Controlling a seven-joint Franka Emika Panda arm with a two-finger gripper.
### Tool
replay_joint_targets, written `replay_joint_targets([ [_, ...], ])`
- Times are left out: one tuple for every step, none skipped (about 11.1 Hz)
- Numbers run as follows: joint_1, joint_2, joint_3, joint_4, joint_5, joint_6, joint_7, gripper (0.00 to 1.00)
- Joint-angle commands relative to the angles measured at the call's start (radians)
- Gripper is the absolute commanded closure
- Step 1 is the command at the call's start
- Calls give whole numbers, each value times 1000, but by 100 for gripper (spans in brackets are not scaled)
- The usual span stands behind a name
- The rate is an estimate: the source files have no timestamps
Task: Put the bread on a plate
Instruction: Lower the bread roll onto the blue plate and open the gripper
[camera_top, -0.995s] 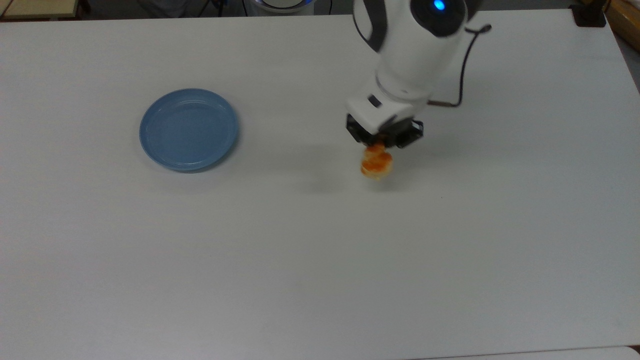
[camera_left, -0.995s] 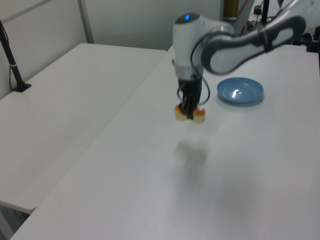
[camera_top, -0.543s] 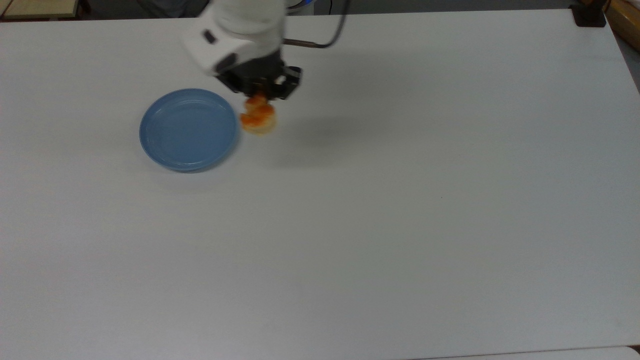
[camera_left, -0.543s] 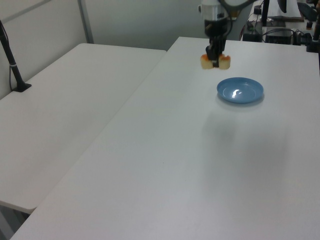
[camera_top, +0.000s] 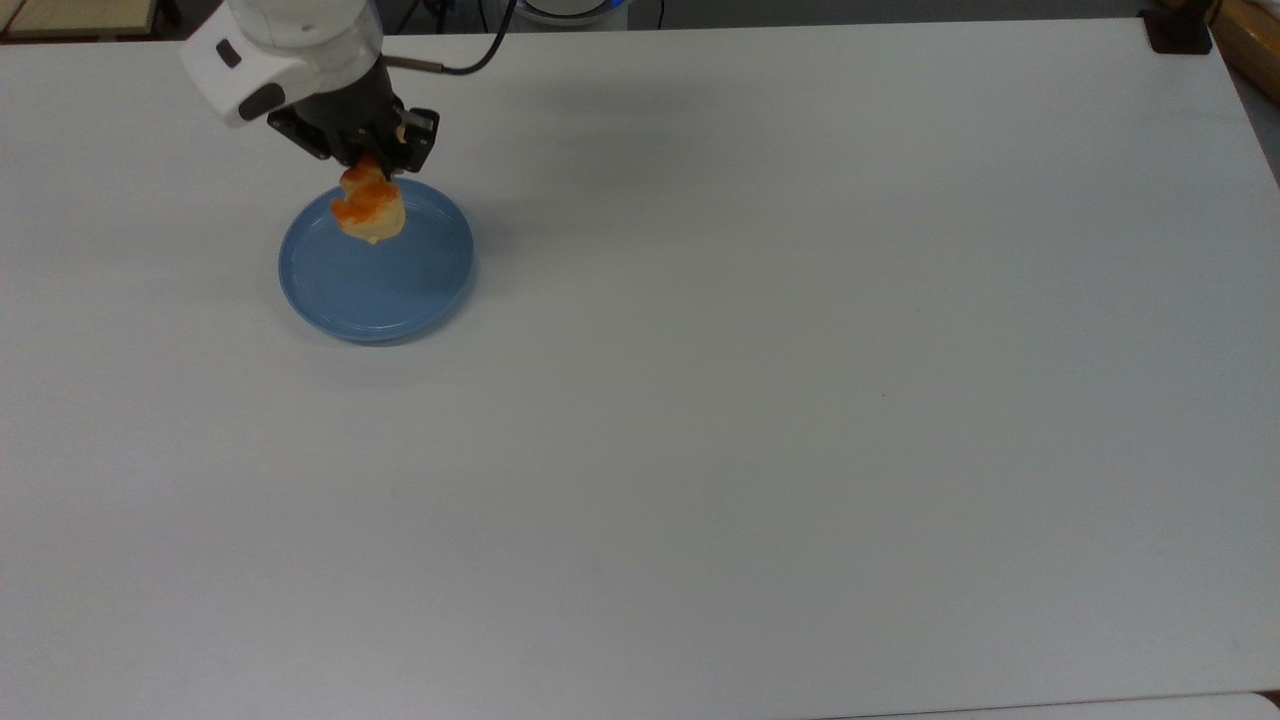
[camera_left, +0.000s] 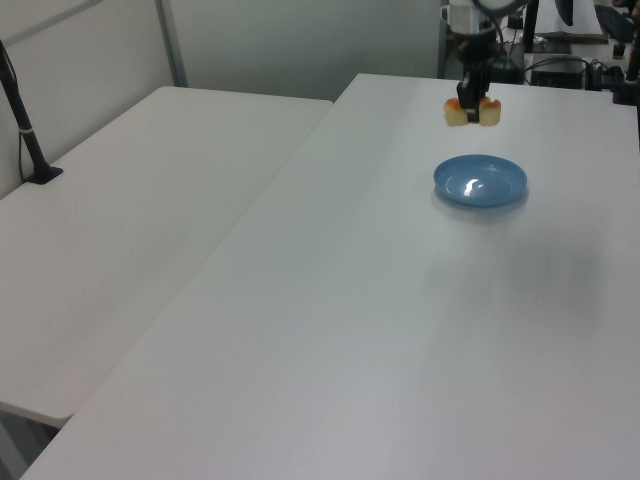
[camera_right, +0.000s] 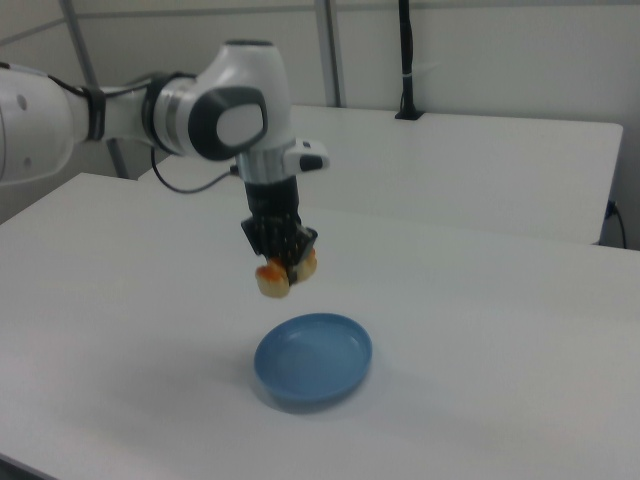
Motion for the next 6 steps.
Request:
replay_joint_targets([
  [21, -38, -23, -224, -64, 224, -7, 80],
  [19, -28, -27, -244, -81, 259, -6, 80],
  [21, -5, -27, -246, -83, 282, 3, 79],
  [22, 26, -27, -246, -83, 298, 14, 74],
  [25, 48, -27, -244, -84, 310, 29, 67],
  [25, 52, -27, -243, -84, 313, 49, 43],
])
